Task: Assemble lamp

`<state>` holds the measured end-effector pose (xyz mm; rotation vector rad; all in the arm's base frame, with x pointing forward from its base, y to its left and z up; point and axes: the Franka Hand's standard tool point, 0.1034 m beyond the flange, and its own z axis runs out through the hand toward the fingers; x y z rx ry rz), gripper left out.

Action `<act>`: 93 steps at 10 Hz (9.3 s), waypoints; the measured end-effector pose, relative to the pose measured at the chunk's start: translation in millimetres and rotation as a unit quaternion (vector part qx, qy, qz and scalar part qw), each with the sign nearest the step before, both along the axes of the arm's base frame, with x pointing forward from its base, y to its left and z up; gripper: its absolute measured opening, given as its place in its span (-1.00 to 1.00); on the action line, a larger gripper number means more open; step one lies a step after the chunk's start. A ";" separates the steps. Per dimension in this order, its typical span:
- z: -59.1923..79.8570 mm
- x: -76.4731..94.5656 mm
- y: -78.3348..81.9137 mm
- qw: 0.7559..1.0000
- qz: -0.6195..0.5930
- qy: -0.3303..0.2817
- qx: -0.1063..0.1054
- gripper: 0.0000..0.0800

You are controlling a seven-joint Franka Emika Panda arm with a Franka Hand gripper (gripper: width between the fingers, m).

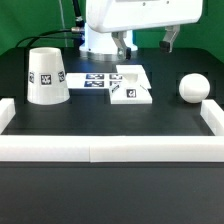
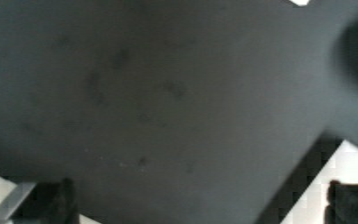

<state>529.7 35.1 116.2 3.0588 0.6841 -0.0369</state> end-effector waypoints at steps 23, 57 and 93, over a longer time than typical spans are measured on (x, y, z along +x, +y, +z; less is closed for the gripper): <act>-56.4 -131.4 -12.2 0.976 -0.214 0.038 0.011 0.75; -67.7 27.2 51.1 0.975 -0.216 -0.030 0.045 0.34; -58.1 -80.6 122.6 0.980 -0.194 0.001 0.033 0.75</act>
Offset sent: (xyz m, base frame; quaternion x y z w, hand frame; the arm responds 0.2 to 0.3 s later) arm -0.0313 -0.0164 0.0006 -0.0082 -0.0192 0.2814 0.9594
